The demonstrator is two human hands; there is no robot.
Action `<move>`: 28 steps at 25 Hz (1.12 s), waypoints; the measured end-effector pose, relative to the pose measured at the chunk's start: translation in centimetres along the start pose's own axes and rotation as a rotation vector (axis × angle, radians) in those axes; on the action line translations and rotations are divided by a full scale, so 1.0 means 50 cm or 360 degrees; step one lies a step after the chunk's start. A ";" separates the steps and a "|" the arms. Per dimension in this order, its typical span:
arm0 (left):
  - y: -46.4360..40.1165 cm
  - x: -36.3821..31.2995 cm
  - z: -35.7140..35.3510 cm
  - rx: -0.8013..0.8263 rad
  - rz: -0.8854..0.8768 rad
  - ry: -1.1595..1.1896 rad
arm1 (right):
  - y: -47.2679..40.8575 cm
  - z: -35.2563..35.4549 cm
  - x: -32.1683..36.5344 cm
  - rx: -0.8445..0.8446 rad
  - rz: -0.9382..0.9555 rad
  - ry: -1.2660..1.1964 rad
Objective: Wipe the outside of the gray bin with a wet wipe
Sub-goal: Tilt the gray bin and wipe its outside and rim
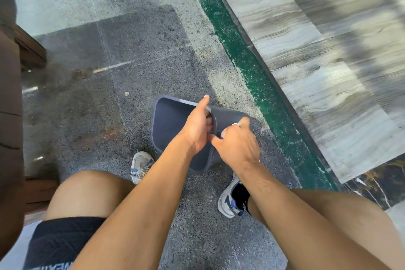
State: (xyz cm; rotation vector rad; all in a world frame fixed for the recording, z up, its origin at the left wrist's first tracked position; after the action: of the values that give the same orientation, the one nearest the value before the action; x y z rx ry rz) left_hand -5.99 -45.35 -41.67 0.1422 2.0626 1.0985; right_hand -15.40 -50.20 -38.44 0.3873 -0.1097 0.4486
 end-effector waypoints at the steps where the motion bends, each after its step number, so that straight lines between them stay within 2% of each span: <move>1: -0.006 0.001 -0.001 0.0021 0.0020 -0.0015 | -0.007 0.000 -0.005 -0.0018 -0.0027 -0.0025; 4: -0.012 0.003 -0.015 0.0094 0.0067 -0.0169 | -0.018 0.001 -0.014 -0.0063 -0.0070 -0.0136; 6: -0.008 -0.014 -0.006 0.0022 0.0030 -0.0326 | -0.025 0.008 -0.018 -0.0106 -0.0096 -0.0198; 9: -0.023 -0.093 0.080 -0.0491 -0.0146 -0.0600 | -0.044 0.021 -0.036 -0.0143 -0.0162 -0.0252; 11: -0.039 -0.165 0.173 -0.0829 -0.0210 -0.0922 | -0.059 0.031 -0.046 -0.0153 -0.0186 -0.0267; 13: -0.060 -0.188 0.260 -0.0947 -0.0051 -0.1426 | -0.077 0.044 -0.053 -0.0195 -0.0196 -0.0310; 15: -0.078 -0.140 0.307 -0.0809 0.0177 -0.1730 | -0.105 0.057 -0.061 -0.0249 -0.0193 -0.0338; 16: -0.086 -0.107 0.313 -0.0694 0.0272 -0.1654 | -0.126 0.063 -0.064 -0.0284 -0.0194 -0.0352; 18: -0.088 -0.038 0.312 -0.0423 0.0433 -0.1260 | -0.155 0.081 -0.066 -0.0343 -0.0187 -0.0411; 19: -0.092 -0.030 0.307 -0.0349 0.0418 -0.1082 | -0.169 0.094 -0.067 -0.0364 -0.0192 -0.0424; 21: -0.099 -0.042 0.317 -0.0391 0.0357 -0.0827 | -0.186 0.107 -0.074 -0.0350 -0.0240 -0.0425; 25: -0.096 -0.062 0.328 -0.0540 0.0198 -0.0570 | -0.226 0.124 -0.074 -0.0391 -0.0281 -0.0367; 28: -0.084 -0.073 0.378 -0.0800 0.0080 -0.0334 | -0.264 0.104 -0.043 -0.0324 -0.0258 -0.0334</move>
State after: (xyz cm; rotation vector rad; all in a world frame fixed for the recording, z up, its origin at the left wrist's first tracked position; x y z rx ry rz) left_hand 10.45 -37.08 -48.76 0.0547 1.5545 1.5276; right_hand -11.57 -64.02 -38.53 0.2399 -0.3231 0.2332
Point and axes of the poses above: each hand's wrist, its own y-axis away from the middle knuckle, its own z-axis out of the back of the hand, x = y × z, the point moved 9 cm from there along -y, towards the middle knuckle, and after that the axes turned 2 degrees about y, right-handed, at the moved point
